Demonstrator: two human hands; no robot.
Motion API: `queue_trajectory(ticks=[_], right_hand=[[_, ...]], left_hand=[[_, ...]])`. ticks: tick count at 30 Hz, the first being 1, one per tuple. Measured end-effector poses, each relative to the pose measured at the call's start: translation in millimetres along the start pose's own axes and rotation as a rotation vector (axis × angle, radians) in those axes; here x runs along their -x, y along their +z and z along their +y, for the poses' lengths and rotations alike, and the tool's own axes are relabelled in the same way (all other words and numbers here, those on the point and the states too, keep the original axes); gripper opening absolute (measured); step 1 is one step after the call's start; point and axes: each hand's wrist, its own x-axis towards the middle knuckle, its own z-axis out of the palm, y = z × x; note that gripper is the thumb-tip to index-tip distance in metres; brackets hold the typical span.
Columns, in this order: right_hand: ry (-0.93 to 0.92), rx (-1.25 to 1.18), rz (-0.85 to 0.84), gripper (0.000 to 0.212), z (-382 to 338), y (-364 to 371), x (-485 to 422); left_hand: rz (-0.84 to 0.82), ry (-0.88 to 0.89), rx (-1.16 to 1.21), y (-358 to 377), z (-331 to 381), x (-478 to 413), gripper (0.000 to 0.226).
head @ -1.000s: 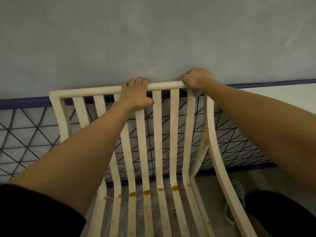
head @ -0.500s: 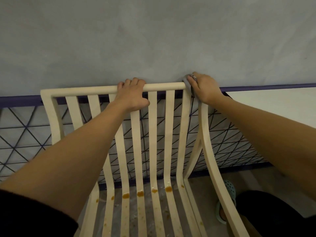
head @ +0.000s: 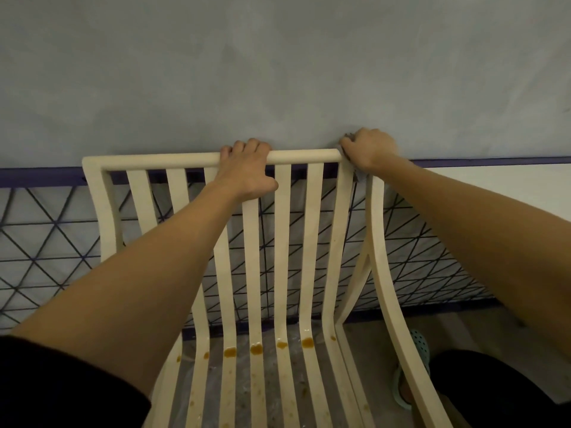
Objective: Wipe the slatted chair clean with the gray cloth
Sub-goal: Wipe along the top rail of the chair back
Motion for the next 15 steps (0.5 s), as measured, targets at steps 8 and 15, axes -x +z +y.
queue_trajectory(ticks=[8, 15], right_hand=[[-0.218, -0.155, 0.324, 0.038, 15, 25, 27], [-0.195, -0.164, 0.332, 0.033, 14, 28, 32]], left_hand=[[-0.002, -0.007, 0.007, 0, 0, 0, 0.064], [-0.014, -0.017, -0.006, 1, 2, -1, 0.063]])
